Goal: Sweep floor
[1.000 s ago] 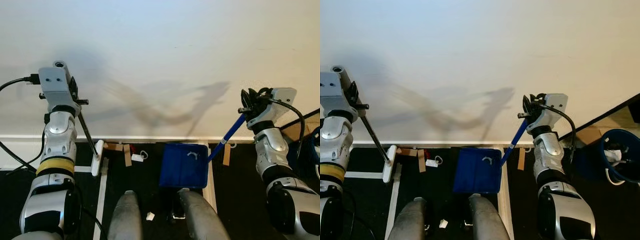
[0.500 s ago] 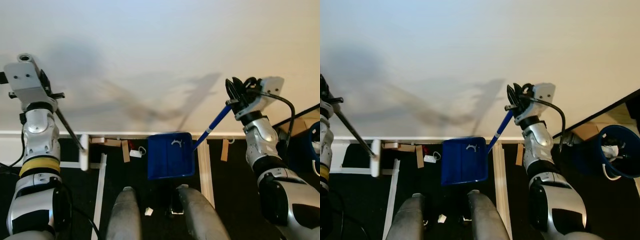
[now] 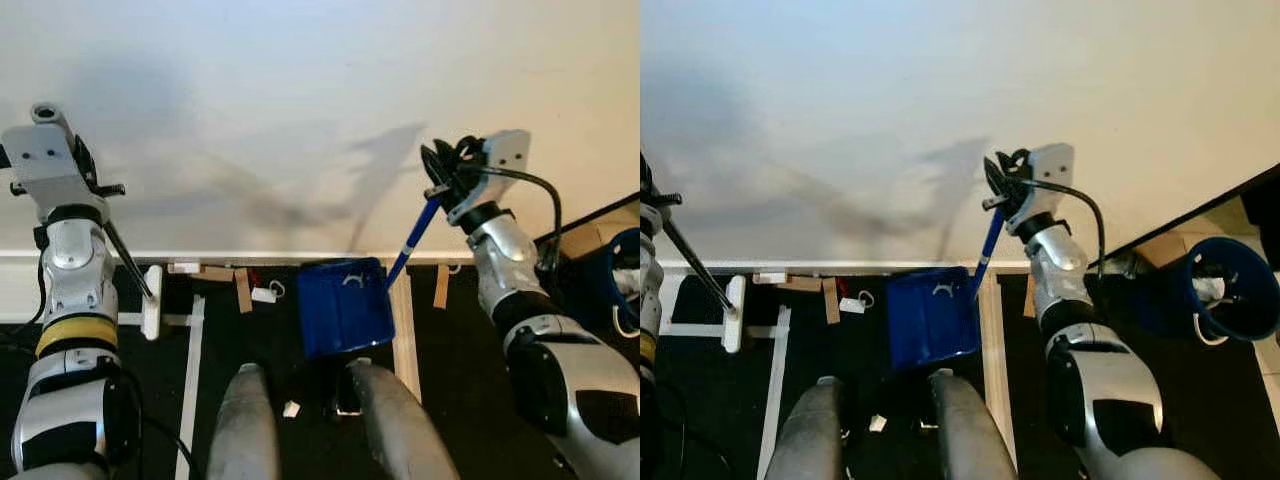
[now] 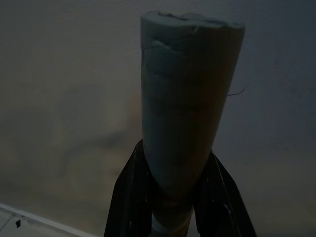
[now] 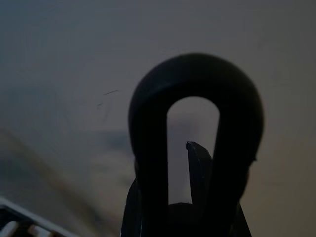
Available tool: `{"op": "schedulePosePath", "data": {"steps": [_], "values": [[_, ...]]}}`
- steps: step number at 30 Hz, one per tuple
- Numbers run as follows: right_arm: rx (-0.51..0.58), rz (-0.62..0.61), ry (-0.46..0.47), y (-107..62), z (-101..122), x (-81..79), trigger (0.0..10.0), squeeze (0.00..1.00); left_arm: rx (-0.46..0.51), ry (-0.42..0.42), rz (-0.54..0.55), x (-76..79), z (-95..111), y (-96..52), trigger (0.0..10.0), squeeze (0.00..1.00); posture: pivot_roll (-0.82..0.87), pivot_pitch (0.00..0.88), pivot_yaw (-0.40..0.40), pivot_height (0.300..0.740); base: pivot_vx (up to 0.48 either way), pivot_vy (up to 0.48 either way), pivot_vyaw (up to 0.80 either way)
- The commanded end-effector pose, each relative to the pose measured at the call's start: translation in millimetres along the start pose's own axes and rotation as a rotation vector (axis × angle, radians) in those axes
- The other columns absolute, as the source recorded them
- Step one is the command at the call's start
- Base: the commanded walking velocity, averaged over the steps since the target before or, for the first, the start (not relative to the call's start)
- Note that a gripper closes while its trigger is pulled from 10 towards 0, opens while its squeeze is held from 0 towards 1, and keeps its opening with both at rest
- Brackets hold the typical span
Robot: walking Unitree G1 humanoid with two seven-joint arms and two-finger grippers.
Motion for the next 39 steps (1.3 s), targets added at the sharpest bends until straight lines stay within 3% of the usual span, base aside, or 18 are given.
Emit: {"op": "schedulePosePath", "data": {"steps": [1,7,12,16,24,26,31,35,39], "values": [[0.014,-0.014,0.002,-5.2,-2,2.1,10.0,0.00,-0.002,-0.013,-0.037,9.0,-4,-3.4,10.0,0.00,0.06,0.336,-0.145,0.740,0.000,0.000,0.00],[0.052,-0.013,0.040,-7.2,-3,-11.1,10.0,0.00,0.004,-0.077,-0.107,32.5,-4,-6.1,10.0,0.00,0.07,0.365,-0.125,0.740,0.000,0.000,0.00],[0.052,0.022,-0.032,-13.3,-7,-25.0,10.0,0.00,-0.011,-0.079,-0.133,43.4,-9,-8.3,10.0,0.00,0.06,0.380,-0.115,0.740,0.000,0.000,0.00],[0.079,-0.011,-0.065,-17.2,-5,-23.3,10.0,0.00,-0.009,-0.085,-0.158,52.9,-10,-9.4,10.0,0.00,0.07,0.382,-0.095,0.740,0.000,0.000,0.00],[0.163,-0.028,-0.165,-9.0,12,-34.9,10.0,0.00,-0.022,-0.089,-0.199,63.0,-11,-7.0,10.0,0.00,0.05,0.391,-0.051,0.740,0.000,0.000,0.00],[0.199,-0.065,-0.223,-4.5,23,-27.8,10.0,0.00,-0.017,-0.097,-0.211,69.2,-8,-4.6,10.0,0.00,0.05,0.382,-0.045,0.740,0.000,0.000,0.00],[0.218,-0.109,-0.258,-2.9,31,-14.3,10.0,0.00,-0.004,-0.104,-0.224,74.8,-3,-1.9,10.0,0.00,0.06,0.374,-0.045,0.740,0.000,0.000,0.00],[0.225,-0.173,-0.309,-3.8,39,7.0,10.0,0.00,-0.001,-0.103,-0.217,70.7,-1,2.3,10.0,0.00,0.05,0.363,-0.043,0.740,0.000,0.000,0.00],[0.205,-0.190,-0.342,-5.2,38,13.7,10.0,0.00,-0.003,-0.101,-0.213,68.7,-1,3.5,10.0,0.00,0.05,0.355,-0.044,0.740,0.000,0.000,0.00]]}}
Point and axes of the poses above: a point about 5 cm out from each wrist's last joint towards the gripper, its own y axis pointing out of the wrist towards the gripper, its own z axis along the axis of the wrist's last joint, x = y × z, the point moved 4 cm from there along y, pointing out of the wrist towards the gripper, and after that the axes turned 9 degrees about -y, right-handed, at the moved point
